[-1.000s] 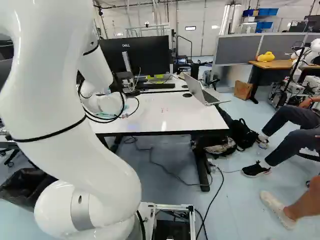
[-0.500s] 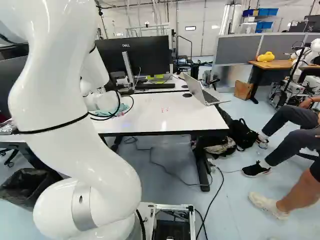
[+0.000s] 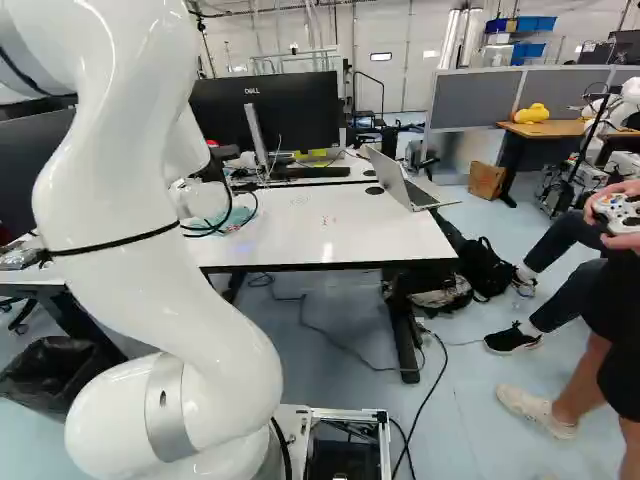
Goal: Clean the table with the green towel
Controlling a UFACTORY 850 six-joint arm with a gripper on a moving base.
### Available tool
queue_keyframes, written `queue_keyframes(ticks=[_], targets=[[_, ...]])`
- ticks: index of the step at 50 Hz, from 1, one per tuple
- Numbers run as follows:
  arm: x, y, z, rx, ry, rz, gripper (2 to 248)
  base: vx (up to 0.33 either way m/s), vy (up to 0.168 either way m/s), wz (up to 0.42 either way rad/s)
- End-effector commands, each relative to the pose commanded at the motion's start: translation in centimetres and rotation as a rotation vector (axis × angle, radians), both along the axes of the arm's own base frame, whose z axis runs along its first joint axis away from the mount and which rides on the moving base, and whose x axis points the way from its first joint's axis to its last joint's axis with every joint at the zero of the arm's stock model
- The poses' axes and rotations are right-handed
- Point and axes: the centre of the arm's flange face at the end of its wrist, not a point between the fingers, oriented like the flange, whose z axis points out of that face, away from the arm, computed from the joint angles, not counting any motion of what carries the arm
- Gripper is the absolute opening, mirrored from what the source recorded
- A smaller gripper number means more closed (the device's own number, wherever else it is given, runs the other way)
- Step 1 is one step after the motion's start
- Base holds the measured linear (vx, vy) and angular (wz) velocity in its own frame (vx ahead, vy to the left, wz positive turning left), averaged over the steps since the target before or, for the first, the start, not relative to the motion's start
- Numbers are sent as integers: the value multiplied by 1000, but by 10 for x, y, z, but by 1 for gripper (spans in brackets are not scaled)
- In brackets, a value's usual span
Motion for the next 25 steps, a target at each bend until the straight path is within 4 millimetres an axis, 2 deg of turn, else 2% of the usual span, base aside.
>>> queue_keyframes(ticks=[11,25], targets=[[7,12,-6,-20,46,15,247,0,0,0],[12,16,-13,-51,115,17,247,0,0,0]])
